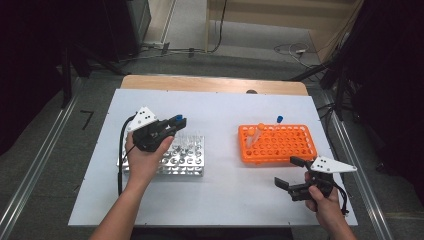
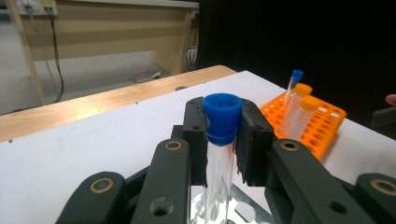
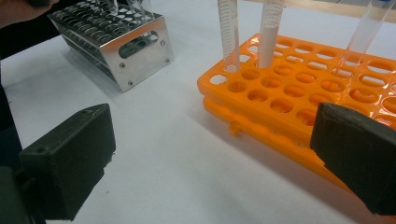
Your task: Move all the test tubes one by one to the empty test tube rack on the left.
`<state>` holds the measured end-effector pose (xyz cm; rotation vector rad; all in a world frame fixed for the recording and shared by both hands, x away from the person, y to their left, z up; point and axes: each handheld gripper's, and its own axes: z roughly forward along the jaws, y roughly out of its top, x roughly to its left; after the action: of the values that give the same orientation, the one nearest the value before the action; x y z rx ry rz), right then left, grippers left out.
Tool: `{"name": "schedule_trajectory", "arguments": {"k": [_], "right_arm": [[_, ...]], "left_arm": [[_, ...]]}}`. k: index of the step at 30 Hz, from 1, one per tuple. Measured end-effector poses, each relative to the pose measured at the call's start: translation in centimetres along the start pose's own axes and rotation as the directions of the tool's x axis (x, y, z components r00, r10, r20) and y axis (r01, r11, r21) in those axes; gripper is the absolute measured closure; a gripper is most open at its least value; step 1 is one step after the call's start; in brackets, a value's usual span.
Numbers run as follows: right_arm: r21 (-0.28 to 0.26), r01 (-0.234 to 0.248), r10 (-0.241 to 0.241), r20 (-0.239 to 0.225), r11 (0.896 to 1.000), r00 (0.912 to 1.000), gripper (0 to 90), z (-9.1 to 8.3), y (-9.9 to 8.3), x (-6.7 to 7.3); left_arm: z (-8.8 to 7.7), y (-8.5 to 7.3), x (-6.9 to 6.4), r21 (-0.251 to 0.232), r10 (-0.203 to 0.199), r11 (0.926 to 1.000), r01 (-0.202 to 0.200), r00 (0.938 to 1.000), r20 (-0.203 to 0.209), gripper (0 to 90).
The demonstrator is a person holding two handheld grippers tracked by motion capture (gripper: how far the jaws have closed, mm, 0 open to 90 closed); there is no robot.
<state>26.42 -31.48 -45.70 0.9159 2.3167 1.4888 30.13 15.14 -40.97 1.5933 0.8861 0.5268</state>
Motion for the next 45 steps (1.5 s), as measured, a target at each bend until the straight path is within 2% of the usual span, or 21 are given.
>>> {"name": "schedule_trajectory", "arguments": {"k": [7,9,11,16,19,27,31,38,41,43,45], "right_arm": [[-0.001,-0.003,0.003,0.001,1.000,1.0000,0.0,0.0,0.0,-0.1],[-0.002,-0.004,0.004,0.001,1.000,1.0000,0.0,0.0,0.0,-0.1],[0.001,-0.003,0.003,0.002,1.000,1.0000,0.0,0.0,0.0,-0.1],[0.004,-0.001,0.001,0.002,1.000,1.0000,0.0,0.1,-0.1,-0.1],[0.006,-0.002,0.001,0.002,1.000,1.0000,0.0,0.1,-0.1,-0.1],[0.004,-0.001,0.001,0.004,1.000,1.0000,0.0,0.2,-0.2,-0.2],[0.006,0.001,-0.001,0.002,1.000,1.0000,0.0,0.2,-0.2,-0.1],[-0.002,-0.008,0.008,0.003,1.000,1.0000,0.0,0.2,-0.1,-0.2],[-0.003,-0.009,0.009,0.004,1.000,1.0000,0.0,0.2,-0.1,-0.2],[-0.004,-0.011,0.011,0.005,1.000,0.9999,0.0,0.1,-0.1,-0.2],[-0.008,-0.015,0.015,0.005,1.000,0.9999,0.0,0.1,0.0,-0.3]], "left_arm": [[0.9,-0.1,0.7,-0.012,-0.017,0.9998,0.016,0.9987,-0.047,76.4],[1.3,-0.3,0.8,-0.005,-0.008,1.0000,0.007,0.9979,-0.064,76.4],[1.6,-0.4,0.8,0.010,-0.010,0.9999,0.011,0.9982,-0.060,76.4],[2.0,-0.8,0.6,0.040,0.023,0.9990,-0.020,0.9968,-0.076,76.3],[2.0,-1.1,0.5,0.064,0.017,0.9979,-0.012,0.9960,-0.087,76.3],[1.9,-1.8,0.2,0.134,0.043,0.9905,-0.029,0.9944,-0.097,75.9],[2.0,-1.9,-0.1,0.171,0.024,0.9852,-0.010,0.9964,-0.081,74.9],[1.8,-2.0,-0.5,0.182,-0.009,0.9831,0.022,0.9973,-0.073,66.1],[1.4,-2.0,-0.6,0.156,-0.032,0.9867,0.044,0.9967,-0.074,55.4],[0.9,-1.9,-0.6,0.138,-0.043,0.9892,0.051,0.9974,-0.058,50.1],[0.4,-1.8,-0.7,0.121,-0.042,0.9915,0.048,0.9978,-0.051,44.0]]}}
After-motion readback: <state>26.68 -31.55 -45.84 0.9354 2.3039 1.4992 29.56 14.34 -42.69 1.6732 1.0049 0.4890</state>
